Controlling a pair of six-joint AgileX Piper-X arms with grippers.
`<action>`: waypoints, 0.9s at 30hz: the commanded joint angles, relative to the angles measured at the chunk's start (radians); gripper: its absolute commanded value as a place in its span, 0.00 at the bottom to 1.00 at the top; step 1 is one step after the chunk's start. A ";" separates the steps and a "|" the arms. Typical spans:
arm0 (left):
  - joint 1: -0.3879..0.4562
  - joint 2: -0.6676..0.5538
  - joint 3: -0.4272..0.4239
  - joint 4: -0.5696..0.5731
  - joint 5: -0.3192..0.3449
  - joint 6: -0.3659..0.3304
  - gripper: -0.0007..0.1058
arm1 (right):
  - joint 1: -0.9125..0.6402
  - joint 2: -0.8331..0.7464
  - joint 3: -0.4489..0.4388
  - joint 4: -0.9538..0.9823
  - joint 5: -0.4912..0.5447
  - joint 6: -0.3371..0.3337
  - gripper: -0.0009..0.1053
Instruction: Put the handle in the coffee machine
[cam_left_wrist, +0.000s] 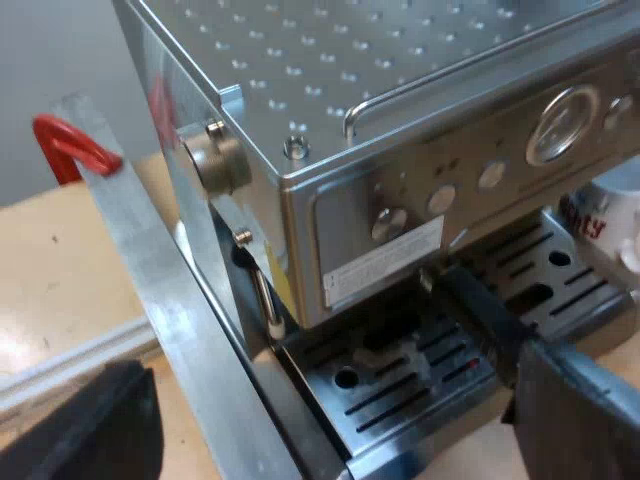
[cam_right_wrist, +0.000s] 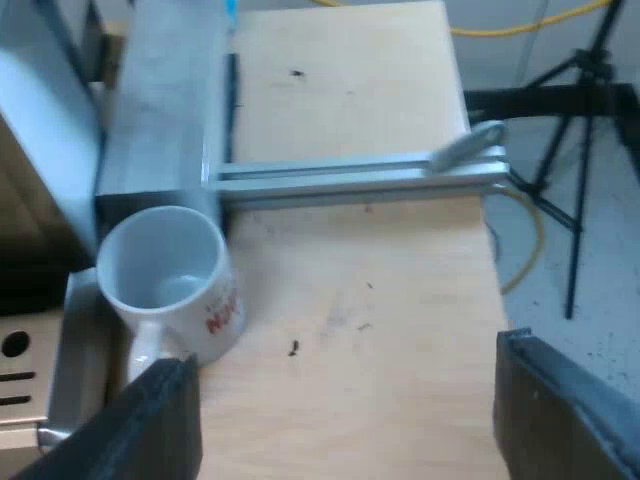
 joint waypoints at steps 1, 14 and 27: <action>0.001 -0.043 -0.006 0.001 -0.013 -0.017 0.70 | -0.015 -0.054 -0.012 0.015 -0.017 -0.030 0.60; 0.001 -0.320 0.055 0.005 -0.013 -0.017 0.70 | -0.013 -0.326 -0.012 0.049 -0.017 -0.030 0.60; 0.001 -0.512 0.166 0.128 -0.018 -0.146 0.70 | -0.013 -0.603 0.066 0.104 -0.017 -0.030 0.60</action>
